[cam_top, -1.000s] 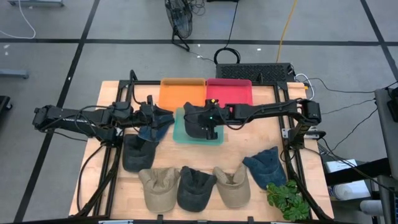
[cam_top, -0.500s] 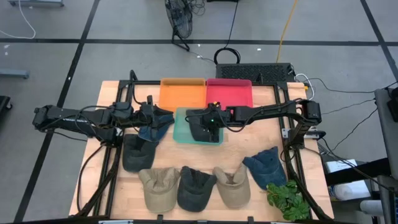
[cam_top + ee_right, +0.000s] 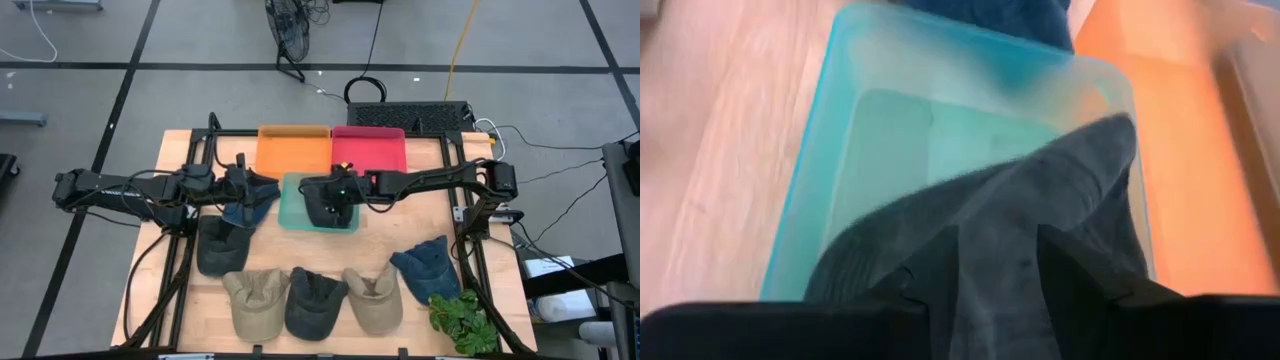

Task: Pick & Place hat
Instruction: Put the top right black cap into the blue bin

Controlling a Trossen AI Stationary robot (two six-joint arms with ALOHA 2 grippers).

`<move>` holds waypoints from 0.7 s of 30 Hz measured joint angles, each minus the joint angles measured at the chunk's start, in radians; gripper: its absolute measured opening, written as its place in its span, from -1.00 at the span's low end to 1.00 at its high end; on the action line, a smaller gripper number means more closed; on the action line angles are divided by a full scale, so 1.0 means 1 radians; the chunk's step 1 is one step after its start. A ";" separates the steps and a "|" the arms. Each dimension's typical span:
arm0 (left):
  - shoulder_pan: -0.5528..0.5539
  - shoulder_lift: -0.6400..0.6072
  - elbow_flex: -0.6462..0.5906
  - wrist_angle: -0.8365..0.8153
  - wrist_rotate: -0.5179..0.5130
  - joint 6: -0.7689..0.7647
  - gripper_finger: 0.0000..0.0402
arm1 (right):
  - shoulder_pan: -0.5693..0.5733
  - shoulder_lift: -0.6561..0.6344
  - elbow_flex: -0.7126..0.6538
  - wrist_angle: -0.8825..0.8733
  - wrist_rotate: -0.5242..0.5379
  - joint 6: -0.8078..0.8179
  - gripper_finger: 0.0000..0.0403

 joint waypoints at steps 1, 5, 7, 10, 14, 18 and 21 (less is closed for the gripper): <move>0.000 0.000 0.000 -0.005 0.000 0.000 -0.30 | 0.000 -0.014 0.000 -0.017 0.001 -0.008 -0.40; 0.000 0.000 0.000 -0.021 0.000 0.004 -0.30 | 0.005 -0.062 0.002 -0.074 -0.002 0.018 -0.38; 0.000 0.000 0.000 -0.020 0.000 0.007 -0.30 | 0.013 -0.066 0.001 -0.115 -0.001 0.033 -0.35; 0.001 0.000 0.000 -0.007 0.000 0.007 -0.30 | 0.023 -0.066 -0.015 -0.110 -0.001 0.059 -0.32; 0.001 0.000 0.000 0.005 0.000 -0.003 -0.30 | 0.026 -0.066 -0.092 -0.008 0.001 0.090 -0.34; 0.001 0.000 0.000 0.005 0.000 -0.002 -0.30 | 0.026 -0.065 -0.168 0.074 0.005 0.091 -0.40; 0.002 0.000 0.000 0.006 0.000 0.009 -0.30 | 0.026 -0.065 -0.202 0.110 0.028 0.087 -0.50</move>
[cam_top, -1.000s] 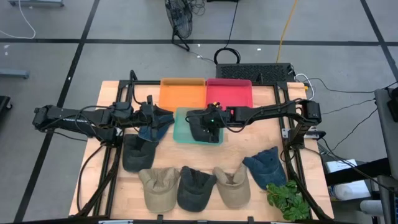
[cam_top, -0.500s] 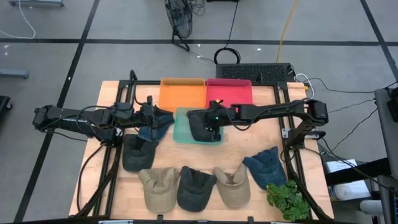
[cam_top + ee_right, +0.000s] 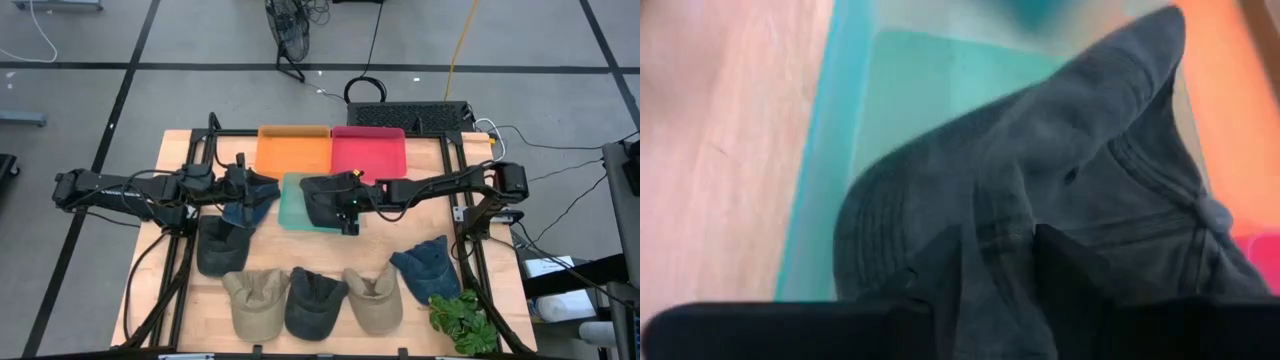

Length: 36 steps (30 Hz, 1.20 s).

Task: Pick & Place hat
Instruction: Put the top right black cap into the blue bin

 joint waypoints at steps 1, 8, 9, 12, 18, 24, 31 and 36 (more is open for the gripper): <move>0.000 0.000 0.000 0.003 0.000 0.001 -0.30 | 0.000 0.000 -0.009 0.003 0.000 -0.008 -0.54; 0.000 0.000 0.000 0.046 0.000 0.015 -0.30 | -0.002 0.000 -0.022 0.069 0.007 -0.018 -0.97; 0.000 0.000 0.000 0.047 0.000 0.015 -0.30 | -0.002 0.000 -0.023 0.086 0.006 -0.008 -0.96; 0.000 0.000 0.000 0.047 0.000 0.017 -0.30 | -0.002 0.000 -0.019 0.131 -0.002 0.023 -0.98; 0.000 0.000 0.000 0.047 0.000 0.019 -0.30 | -0.003 -0.001 0.025 0.131 -0.097 0.065 -1.00; 0.000 0.000 0.000 0.047 0.000 0.018 -0.30 | -0.003 0.000 0.026 0.086 -0.110 0.060 -1.00; 0.000 0.000 0.000 0.046 0.000 0.018 -0.30 | -0.002 0.000 0.026 0.096 -0.110 0.034 -0.93; 0.000 0.000 0.000 0.046 0.000 0.018 -0.30 | -0.002 0.000 0.026 0.095 -0.130 0.005 -0.78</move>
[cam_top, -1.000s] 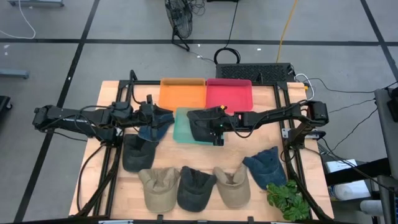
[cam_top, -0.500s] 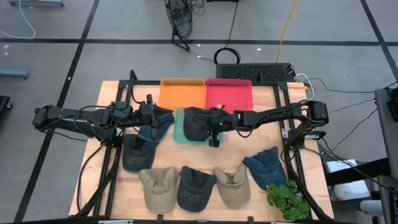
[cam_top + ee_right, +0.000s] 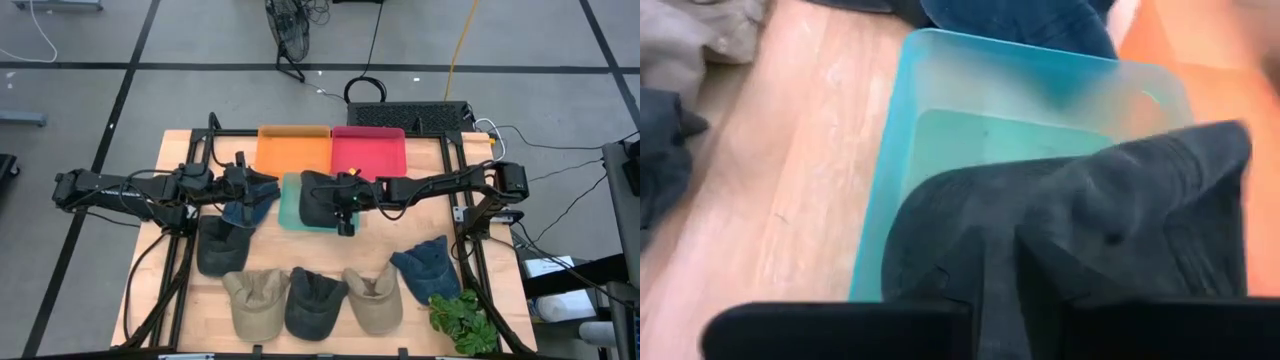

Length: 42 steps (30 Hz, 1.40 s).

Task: Pick & Place hat
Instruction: Put the top right black cap into the blue bin

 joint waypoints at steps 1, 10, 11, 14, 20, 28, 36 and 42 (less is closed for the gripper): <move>0.000 0.000 0.000 0.000 0.000 0.000 -0.30 | 0.000 0.000 0.000 0.000 -0.003 -0.002 -0.74; 0.000 0.000 0.000 -0.001 0.000 0.000 -0.30 | -0.001 0.000 0.000 0.006 0.097 -0.001 -0.44; 0.000 0.000 0.000 -0.001 0.000 0.000 -0.30 | -0.001 0.000 0.000 0.007 0.118 0.000 -0.43; 0.000 0.000 0.000 -0.001 0.000 0.000 -0.30 | -0.010 0.003 0.000 0.018 0.151 -0.002 -0.43; 0.000 0.000 0.000 0.002 0.000 0.000 -0.30 | -0.056 0.072 -0.001 0.188 0.093 0.021 -0.50; 0.000 0.000 0.000 0.002 0.000 0.016 -0.30 | -0.132 0.122 -0.001 0.315 0.041 0.231 -0.53; 0.000 0.000 0.000 0.007 -0.039 0.021 -0.30 | -0.145 0.179 -0.002 0.399 -0.005 0.336 -0.53; 0.000 0.000 0.000 0.008 -0.060 0.019 -0.30 | -0.150 0.267 0.044 0.466 0.032 0.362 -0.53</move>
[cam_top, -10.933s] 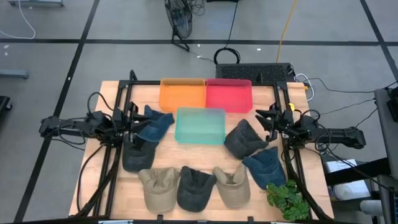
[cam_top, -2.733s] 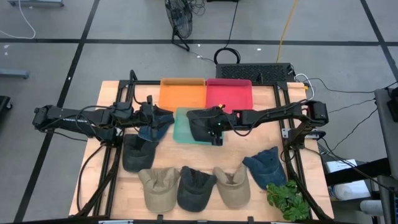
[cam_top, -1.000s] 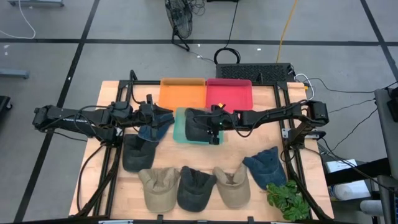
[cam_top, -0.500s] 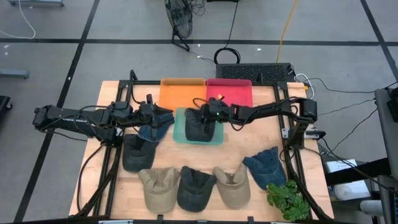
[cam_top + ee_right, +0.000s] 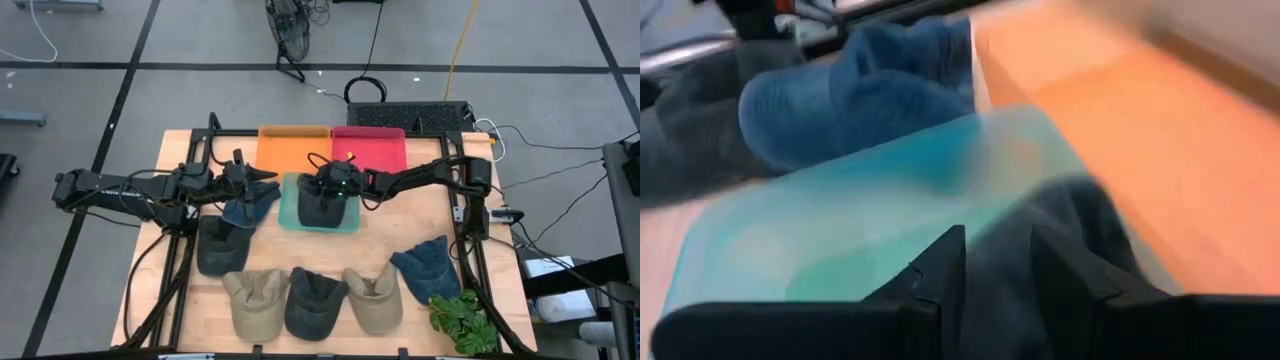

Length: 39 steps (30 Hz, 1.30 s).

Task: Pick & Place hat
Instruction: Put the top right black cap into the blue bin, then adjust the blue bin

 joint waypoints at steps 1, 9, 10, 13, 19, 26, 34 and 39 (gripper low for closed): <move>0.000 0.000 0.000 0.000 0.000 0.000 -0.30 | 0.000 0.015 0.020 0.005 0.009 -0.001 -0.54; 0.000 0.000 0.000 -0.003 0.000 0.002 -0.30 | -0.002 0.077 0.101 -0.128 0.017 -0.019 -0.54; 0.000 0.000 0.000 -0.004 0.000 0.001 -0.30 | 0.000 0.081 0.101 -0.131 0.016 -0.019 -0.54; 0.000 0.000 0.000 -0.004 0.000 0.001 -0.30 | 0.000 0.083 0.101 -0.131 -0.026 -0.019 -0.54; -0.002 0.000 0.000 -0.004 0.000 0.001 -0.30 | 0.004 0.057 0.100 -0.178 -0.061 -0.089 -0.54; -0.001 0.000 0.000 -0.004 0.000 0.000 -0.30 | 0.003 -0.104 0.102 -0.270 -0.055 -0.142 -0.54; -0.001 0.000 0.000 -0.007 0.001 -0.018 -0.30 | 0.108 -0.278 0.071 -0.502 -0.061 -0.187 -0.54; -0.001 0.000 0.000 -0.007 0.001 -0.020 -0.30 | 0.260 -0.290 0.031 -0.552 -0.059 -0.204 -0.54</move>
